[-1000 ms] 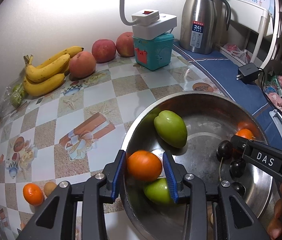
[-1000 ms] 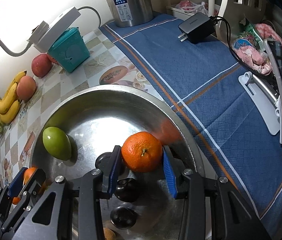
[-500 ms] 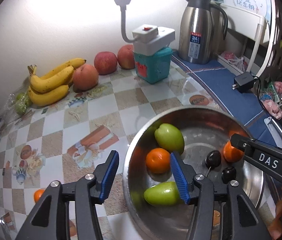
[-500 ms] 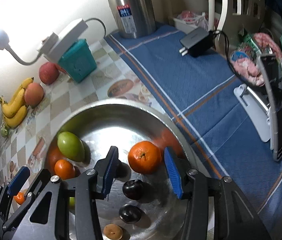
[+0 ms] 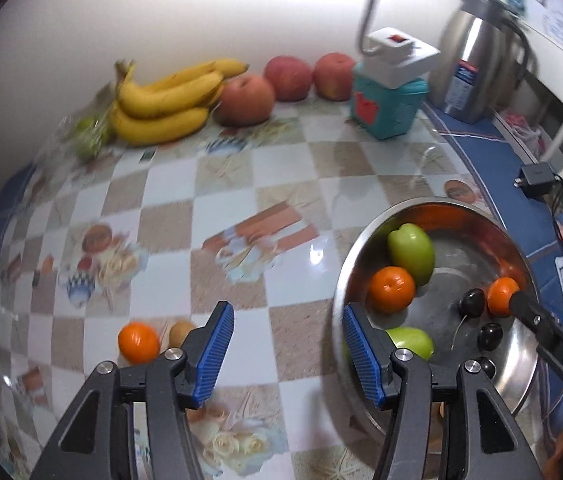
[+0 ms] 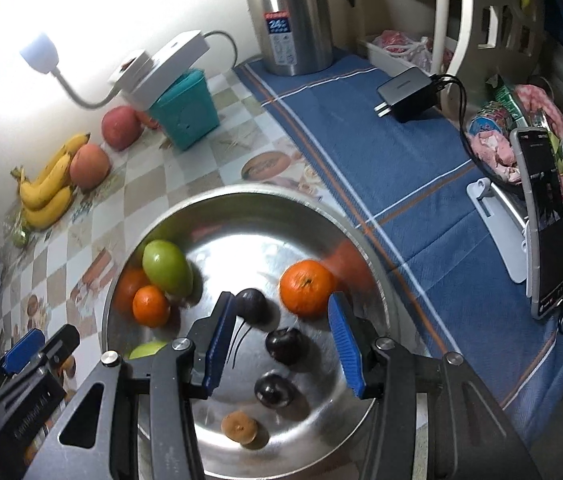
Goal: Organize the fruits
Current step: 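Withdraw both open grippers from the pan toward the remaining fruit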
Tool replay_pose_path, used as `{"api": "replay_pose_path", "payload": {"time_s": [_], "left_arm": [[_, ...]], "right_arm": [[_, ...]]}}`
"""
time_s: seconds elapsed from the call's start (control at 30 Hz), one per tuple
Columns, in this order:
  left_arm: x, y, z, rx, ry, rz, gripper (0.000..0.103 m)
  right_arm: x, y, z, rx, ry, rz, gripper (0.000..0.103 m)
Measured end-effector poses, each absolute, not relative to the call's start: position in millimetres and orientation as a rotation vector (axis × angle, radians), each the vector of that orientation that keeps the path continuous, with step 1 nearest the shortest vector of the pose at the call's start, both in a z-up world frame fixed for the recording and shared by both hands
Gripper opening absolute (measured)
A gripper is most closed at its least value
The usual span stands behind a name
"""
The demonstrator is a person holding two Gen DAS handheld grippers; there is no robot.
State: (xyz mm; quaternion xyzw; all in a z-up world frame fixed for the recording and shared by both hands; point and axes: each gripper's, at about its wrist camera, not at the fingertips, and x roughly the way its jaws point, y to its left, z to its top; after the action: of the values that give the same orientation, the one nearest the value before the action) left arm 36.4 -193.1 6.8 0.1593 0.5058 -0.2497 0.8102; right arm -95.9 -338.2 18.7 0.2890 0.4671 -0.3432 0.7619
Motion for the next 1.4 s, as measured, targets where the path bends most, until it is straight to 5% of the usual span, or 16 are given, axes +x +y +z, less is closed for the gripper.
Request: {"api": "replay_pose_path", "payload": {"time_s": [0.5, 0.57, 0.67, 0.77, 0.87, 1.17, 1.27, 1.4], "left_arm": [[47, -165, 11, 0.292, 1.12, -0.479, 0.068], [46, -166, 10, 0.303, 1.121, -0.473, 0.077], [46, -166, 8, 0.325, 1.116, -0.461, 0.087], [46, -165, 6, 0.33, 1.118, -0.447, 0.102], [48, -163, 4, 0.324, 1.119, -0.436, 0.103], [50, -161, 1, 0.339, 1.105, -0.416, 0.103], [50, -161, 0, 0.341, 1.111, -0.414, 0.103], [52, -158, 0, 0.327, 1.124, -0.414, 0.103]], "right_arm": [[-85, -315, 15, 0.564, 1.081, -0.691, 0.049], [-84, -314, 15, 0.559, 1.085, -0.686, 0.049], [-83, -311, 14, 0.544, 1.088, -0.68, 0.07], [-83, -311, 15, 0.54, 1.084, -0.672, 0.072], [-83, -311, 13, 0.529, 1.089, -0.675, 0.083], [-83, -311, 9, 0.538, 1.095, -0.662, 0.085], [-82, -310, 8, 0.534, 1.095, -0.656, 0.099], [-80, -308, 6, 0.514, 1.105, -0.651, 0.101]]}}
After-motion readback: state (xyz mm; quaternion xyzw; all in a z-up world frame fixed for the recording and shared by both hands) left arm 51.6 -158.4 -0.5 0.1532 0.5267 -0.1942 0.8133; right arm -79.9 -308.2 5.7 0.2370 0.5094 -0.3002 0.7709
